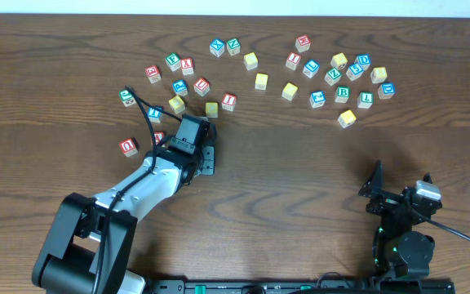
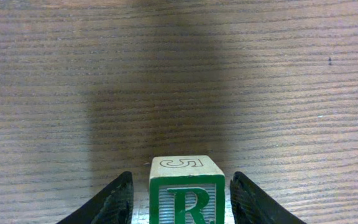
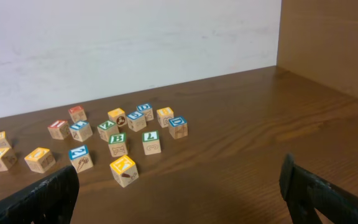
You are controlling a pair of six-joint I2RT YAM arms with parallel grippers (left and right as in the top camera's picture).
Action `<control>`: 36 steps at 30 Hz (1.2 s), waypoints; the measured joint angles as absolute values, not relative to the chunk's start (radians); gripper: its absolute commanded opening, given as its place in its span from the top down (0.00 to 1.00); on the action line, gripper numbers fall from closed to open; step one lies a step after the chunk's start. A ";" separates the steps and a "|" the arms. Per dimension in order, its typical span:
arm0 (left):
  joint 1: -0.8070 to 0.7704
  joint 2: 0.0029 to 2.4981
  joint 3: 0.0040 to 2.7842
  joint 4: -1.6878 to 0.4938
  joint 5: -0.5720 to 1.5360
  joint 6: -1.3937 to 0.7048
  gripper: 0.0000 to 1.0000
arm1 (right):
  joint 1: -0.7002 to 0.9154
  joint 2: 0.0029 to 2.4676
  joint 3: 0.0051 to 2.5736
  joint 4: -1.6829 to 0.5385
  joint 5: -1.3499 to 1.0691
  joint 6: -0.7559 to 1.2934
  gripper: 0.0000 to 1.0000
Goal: Spell out ROBOT
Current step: 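Lower the green R block onto the table and open the left gripper, then raise the left gripper and move it toward the yellow O block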
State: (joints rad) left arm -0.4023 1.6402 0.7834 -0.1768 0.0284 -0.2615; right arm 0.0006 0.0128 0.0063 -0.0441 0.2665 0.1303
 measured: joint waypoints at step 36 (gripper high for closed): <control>-0.402 1.501 0.918 -0.211 0.001 -0.136 0.33 | 0.001 0.013 0.006 -0.044 0.267 0.130 0.01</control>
State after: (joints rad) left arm -0.4023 1.5005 0.9180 -0.2108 0.0006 -0.1364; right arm 0.0006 0.0128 0.0063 -0.0441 0.2668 0.1303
